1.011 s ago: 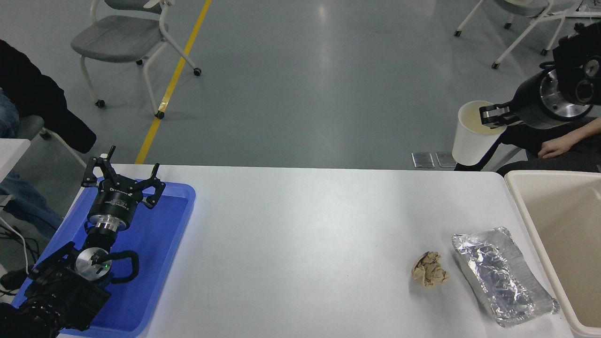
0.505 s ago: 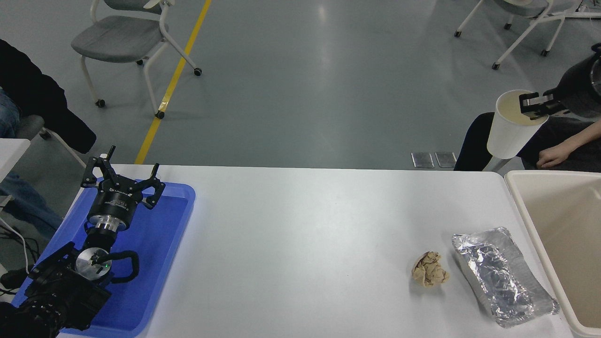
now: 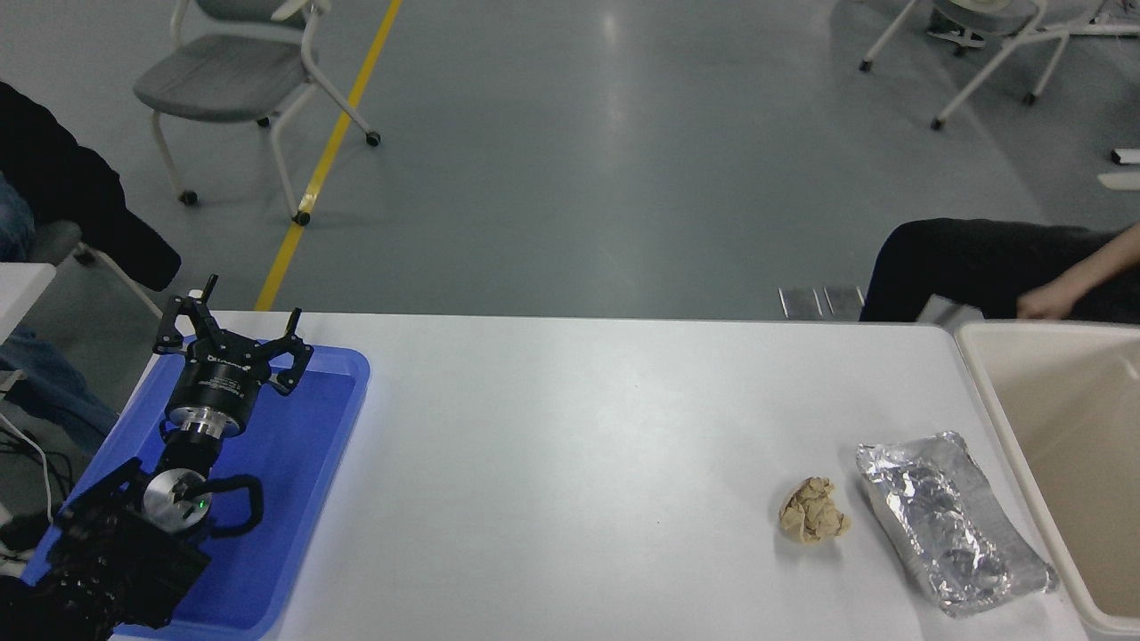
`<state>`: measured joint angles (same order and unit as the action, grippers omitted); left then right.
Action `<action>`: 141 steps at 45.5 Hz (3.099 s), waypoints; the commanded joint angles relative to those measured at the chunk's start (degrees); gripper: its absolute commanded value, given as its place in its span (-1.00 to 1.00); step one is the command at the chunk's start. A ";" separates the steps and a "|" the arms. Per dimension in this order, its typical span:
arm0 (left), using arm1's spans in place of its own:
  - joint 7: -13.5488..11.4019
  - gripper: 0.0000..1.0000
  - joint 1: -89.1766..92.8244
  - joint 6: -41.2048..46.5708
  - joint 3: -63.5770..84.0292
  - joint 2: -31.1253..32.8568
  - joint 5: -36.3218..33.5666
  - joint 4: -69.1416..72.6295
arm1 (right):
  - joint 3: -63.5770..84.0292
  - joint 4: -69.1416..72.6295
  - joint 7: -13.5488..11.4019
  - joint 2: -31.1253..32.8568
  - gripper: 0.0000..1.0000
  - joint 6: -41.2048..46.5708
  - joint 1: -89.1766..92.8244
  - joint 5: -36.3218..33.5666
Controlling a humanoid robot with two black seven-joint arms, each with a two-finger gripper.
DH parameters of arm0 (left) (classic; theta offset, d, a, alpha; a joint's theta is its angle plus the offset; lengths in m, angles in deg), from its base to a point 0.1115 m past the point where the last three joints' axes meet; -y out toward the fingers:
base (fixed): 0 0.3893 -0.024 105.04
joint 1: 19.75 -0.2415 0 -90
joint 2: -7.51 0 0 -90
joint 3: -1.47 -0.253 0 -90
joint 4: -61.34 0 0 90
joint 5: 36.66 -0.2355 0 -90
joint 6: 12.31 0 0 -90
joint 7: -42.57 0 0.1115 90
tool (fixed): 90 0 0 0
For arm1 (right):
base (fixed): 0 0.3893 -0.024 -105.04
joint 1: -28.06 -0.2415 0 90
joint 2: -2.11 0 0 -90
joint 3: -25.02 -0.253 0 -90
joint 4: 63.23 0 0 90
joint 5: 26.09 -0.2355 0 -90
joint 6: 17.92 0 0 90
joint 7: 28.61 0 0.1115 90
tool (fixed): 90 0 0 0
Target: Pick up paper cup place in dustbin
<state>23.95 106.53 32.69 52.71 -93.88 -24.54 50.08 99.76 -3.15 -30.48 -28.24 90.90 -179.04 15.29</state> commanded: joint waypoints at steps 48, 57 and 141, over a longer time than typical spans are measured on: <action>-0.01 1.00 -0.08 0.00 0.00 -0.03 0.00 0.10 | -63.40 -51.64 0.12 -27.65 -1.00 -11.26 78.17 -12.20; -0.01 1.00 -0.08 0.00 -0.09 -0.03 0.00 0.10 | -63.84 -51.64 0.21 -28.45 -1.00 -11.44 79.31 -13.34; 0.17 1.00 0.10 0.00 -0.09 0.15 0.00 -0.08 | -13.04 16.47 -0.06 -27.29 1.00 11.94 0.31 -15.09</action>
<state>24.12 106.65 32.69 52.63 -93.67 -24.53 50.00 76.80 6.02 -30.40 -46.78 97.20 -163.07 4.17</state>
